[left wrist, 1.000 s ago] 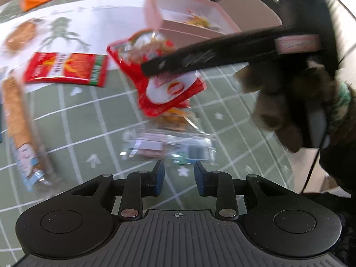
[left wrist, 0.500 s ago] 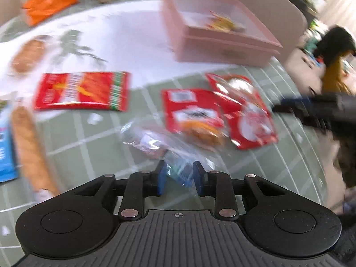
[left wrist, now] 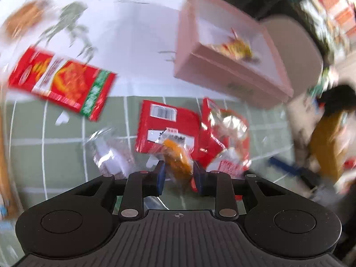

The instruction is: Organize snacks

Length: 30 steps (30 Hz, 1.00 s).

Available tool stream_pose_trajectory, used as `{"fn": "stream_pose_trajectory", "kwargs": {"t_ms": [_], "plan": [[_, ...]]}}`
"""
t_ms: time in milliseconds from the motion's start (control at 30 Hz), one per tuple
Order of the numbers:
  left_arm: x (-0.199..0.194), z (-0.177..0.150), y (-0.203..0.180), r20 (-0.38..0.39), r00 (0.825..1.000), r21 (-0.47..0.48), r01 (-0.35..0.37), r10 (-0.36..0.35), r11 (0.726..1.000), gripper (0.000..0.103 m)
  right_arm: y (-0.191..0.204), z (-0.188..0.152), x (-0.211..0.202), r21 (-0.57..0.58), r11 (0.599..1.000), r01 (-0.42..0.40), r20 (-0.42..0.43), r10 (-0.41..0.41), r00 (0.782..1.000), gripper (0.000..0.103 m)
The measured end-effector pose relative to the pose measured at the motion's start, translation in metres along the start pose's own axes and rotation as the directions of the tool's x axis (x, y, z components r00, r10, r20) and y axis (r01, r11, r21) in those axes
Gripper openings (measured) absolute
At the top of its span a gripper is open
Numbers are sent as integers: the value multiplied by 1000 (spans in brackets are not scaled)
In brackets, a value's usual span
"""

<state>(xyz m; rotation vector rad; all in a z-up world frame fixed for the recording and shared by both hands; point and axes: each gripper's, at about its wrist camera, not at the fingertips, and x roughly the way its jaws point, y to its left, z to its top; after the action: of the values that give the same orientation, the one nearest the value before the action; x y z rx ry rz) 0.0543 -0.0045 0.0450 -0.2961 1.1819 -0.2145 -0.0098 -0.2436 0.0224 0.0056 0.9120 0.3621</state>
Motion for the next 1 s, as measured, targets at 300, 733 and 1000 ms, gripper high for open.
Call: {"fn": "stream_pose_trajectory", "kwargs": {"t_ms": [300,733,1000], "plan": [[-9,-7,3,98,983,164,-170,156,972,41,-8,-4,-4,9,998,56,13,-56,998,76],[-19,-10,26,115,990,68,-85,77,994,35,59,29,38,-110,993,43,-9,-44,999,87],[-3,-3,0,76,993,172,-98,86,980,31,22,-1,15,-79,992,94,55,-89,994,94]]}}
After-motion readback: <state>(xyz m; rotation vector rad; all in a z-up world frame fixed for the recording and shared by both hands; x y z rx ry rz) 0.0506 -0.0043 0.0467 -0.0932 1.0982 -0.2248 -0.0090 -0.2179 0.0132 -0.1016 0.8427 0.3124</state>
